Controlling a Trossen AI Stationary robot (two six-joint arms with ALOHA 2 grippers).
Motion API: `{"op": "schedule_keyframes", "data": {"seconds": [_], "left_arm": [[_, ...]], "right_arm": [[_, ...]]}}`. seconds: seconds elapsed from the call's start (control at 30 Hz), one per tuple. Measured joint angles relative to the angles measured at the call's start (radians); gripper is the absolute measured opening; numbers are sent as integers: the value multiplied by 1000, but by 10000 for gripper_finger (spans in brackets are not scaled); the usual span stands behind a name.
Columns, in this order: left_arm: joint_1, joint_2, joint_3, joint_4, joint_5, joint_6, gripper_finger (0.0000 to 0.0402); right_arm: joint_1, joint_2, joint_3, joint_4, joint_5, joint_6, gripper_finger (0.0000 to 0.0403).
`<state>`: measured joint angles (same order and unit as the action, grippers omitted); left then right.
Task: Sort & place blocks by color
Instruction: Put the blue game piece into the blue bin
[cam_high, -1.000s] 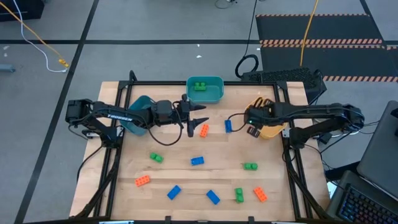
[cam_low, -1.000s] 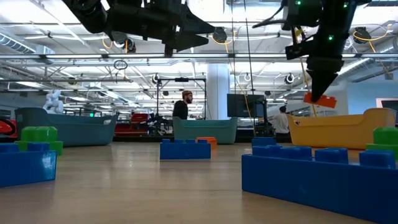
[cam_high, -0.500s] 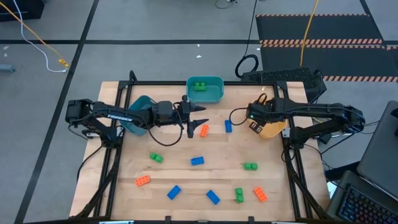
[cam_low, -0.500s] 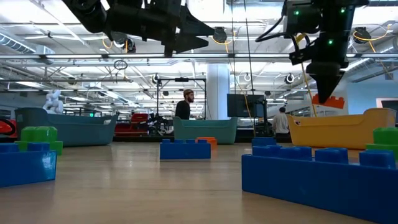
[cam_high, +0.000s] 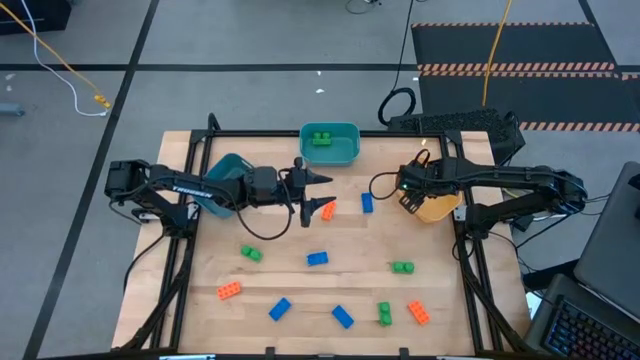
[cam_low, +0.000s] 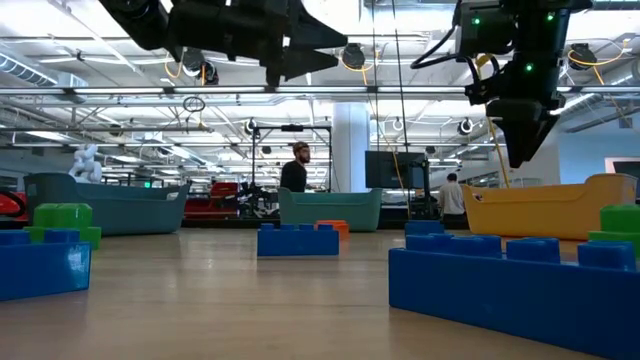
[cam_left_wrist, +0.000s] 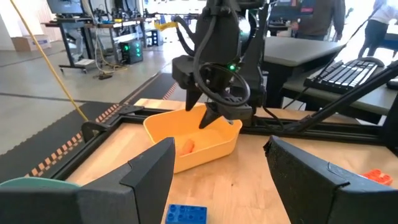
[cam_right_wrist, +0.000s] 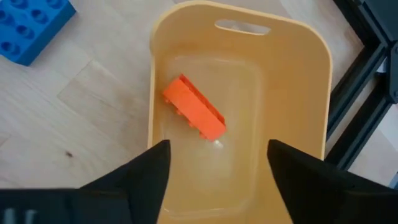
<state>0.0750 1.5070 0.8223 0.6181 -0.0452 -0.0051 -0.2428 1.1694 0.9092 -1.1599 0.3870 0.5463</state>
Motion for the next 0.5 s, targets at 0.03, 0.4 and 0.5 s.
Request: {"op": "schedule_keyframes", "data": {"seconds": [0.03,0.4,0.5], "left_arm": [[0,0,0,-1,0,0,255],[-26,-23,-1,-50,0,-21,255],[-39,-79,-1,-122,0,-25,255]], "right_arm": [[0,0,0,2,1,-1,277],[11,-18,-2,144,-108,28,295],[26,-21,-1,280,-201,41,289]]}}
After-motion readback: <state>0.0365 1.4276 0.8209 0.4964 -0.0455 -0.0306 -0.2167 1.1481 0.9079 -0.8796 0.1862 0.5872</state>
